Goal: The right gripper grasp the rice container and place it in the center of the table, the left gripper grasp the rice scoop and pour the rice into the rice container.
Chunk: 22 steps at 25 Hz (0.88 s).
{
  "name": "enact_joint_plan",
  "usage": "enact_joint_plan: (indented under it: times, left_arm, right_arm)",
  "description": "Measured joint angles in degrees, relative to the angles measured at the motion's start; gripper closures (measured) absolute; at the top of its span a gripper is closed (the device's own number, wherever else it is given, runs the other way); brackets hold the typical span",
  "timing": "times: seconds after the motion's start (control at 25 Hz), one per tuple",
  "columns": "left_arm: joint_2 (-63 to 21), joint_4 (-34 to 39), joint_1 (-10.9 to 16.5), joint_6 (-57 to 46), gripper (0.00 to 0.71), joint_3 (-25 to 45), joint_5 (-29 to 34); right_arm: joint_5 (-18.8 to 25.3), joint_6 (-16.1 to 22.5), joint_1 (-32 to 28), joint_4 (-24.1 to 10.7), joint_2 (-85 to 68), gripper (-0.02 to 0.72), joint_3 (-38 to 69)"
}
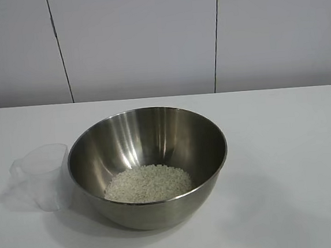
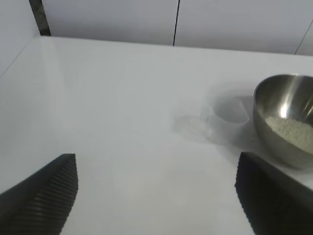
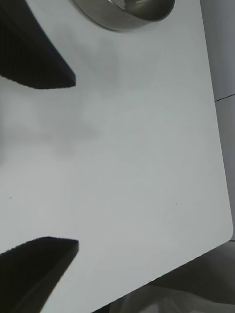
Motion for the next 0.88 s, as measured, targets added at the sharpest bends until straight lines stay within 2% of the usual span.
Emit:
enact_joint_plan:
  times: [0.12, 0.32, 0.88]
  left_arm:
    - [0.00, -0.11, -0.05, -0.06, 0.077, 2.83, 1.88]
    - [0.00, -0.05, -0.05, -0.17, 0.077, 4.31, 0.04]
    - [0.00, -0.12, -0.05, -0.17, 0.077, 4.65, -0.75]
  right_arm:
    - [0.00, 0.00, 0.00, 0.00, 0.00, 0.135, 0.00]
    - [0.00, 0.00, 0.00, 0.00, 0.00, 0.135, 0.00]
    - [0.00, 0.00, 0.00, 0.00, 0.00, 0.135, 0.00]
